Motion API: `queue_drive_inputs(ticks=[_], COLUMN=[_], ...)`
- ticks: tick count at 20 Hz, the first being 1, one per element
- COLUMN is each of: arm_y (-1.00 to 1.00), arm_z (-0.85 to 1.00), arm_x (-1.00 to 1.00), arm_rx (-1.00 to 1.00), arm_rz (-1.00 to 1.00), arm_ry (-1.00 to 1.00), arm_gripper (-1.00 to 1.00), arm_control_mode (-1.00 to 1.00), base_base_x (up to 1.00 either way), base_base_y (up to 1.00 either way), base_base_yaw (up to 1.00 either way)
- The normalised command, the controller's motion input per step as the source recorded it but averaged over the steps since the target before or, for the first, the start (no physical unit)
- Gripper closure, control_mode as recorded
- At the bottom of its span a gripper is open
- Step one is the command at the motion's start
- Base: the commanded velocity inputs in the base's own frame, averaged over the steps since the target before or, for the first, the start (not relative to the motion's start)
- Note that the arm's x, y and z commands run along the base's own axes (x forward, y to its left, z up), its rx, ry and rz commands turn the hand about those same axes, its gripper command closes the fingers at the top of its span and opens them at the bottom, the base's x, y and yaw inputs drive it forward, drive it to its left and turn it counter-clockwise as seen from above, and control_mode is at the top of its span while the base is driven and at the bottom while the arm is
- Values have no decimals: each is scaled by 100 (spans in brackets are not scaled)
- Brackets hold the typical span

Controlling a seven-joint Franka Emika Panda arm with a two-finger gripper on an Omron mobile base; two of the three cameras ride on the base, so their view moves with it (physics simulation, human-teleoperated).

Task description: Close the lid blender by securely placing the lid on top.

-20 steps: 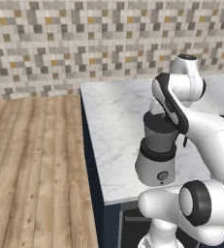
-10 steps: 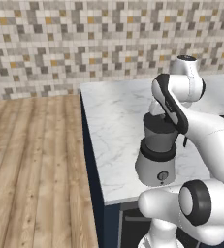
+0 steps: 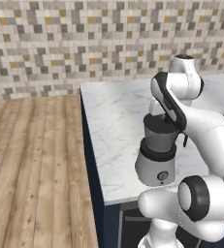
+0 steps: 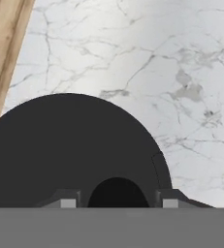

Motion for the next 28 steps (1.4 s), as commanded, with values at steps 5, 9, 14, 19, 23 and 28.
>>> queue_drive_inputs(ticks=[5,9,14,19,23,28], arm_y=[0,-12,-3,7,0,0], arm_z=[0,-7,-17,-16,0,0], arm_x=[0,-18,-24,-1,11,12], arm_rx=[-3,0,0,0,0,0], arm_rz=[0,0,0,1,0,0], arm_ry=[13,0,0,-3,-21,-14], arm_gripper=[100,100,100,-100,-100,-100], arm_control_mode=[-100,-100,-100,-100,-100,-100], base_base_x=[0,0,0,0,0,0], base_base_y=[0,0,0,0,0,0], base_base_yaw=[0,0,0,0,0,0])
